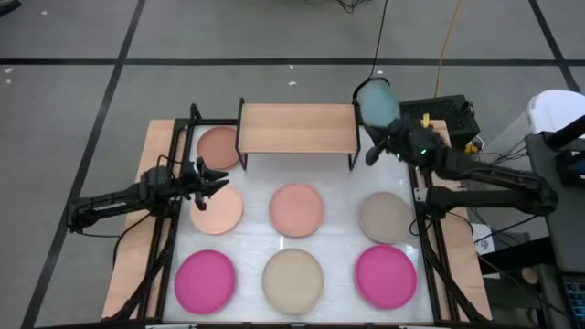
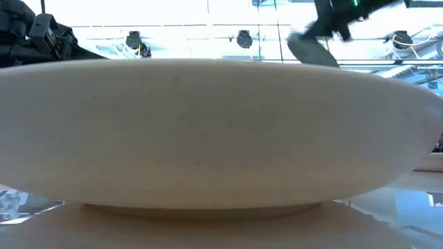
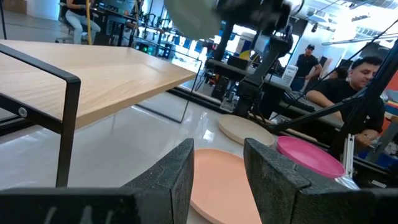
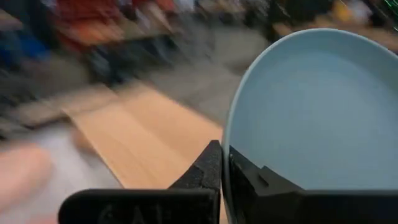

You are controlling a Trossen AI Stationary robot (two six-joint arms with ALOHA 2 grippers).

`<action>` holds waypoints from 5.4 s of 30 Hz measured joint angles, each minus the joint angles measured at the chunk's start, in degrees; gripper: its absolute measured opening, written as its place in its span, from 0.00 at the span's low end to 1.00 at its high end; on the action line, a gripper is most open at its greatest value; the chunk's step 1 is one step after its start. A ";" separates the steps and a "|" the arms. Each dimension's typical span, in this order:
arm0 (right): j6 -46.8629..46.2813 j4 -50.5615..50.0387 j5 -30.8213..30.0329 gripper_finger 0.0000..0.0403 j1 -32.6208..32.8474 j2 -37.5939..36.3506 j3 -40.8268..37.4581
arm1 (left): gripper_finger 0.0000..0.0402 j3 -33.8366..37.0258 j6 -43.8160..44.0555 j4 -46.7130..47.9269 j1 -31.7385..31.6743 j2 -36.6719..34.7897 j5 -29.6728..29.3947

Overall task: Place and stack plates onto a shelf
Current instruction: Put the light blue plate on the shelf, then stack the light orange plate on top of the light blue plate on the shelf

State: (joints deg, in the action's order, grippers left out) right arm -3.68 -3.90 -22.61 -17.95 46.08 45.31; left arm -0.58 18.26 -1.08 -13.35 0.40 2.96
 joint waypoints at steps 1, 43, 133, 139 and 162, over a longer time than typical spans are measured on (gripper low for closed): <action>1.36 -0.14 1.08 0.00 0.28 2.32 3.39 | 0.36 0.00 0.00 0.00 0.00 0.00 0.00; 29.94 10.64 28.89 0.02 -1.85 63.58 36.69 | 0.36 -0.01 -0.01 0.00 -0.01 0.02 0.00; 9.33 32.48 19.28 0.24 24.06 -1.90 -24.25 | 0.36 -24.38 -7.70 12.15 6.02 19.78 -6.04; 7.92 31.86 19.46 0.24 24.06 -1.90 -24.25 | 0.36 -31.88 -3.29 29.00 8.95 37.16 -8.62; 4.94 30.73 19.65 0.24 24.06 -1.86 -24.21 | 0.36 -32.65 1.79 42.88 2.96 67.54 -14.19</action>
State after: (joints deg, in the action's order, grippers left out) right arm 1.26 26.83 -2.96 6.11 44.23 21.10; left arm -33.23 20.05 41.80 -10.39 67.94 -11.22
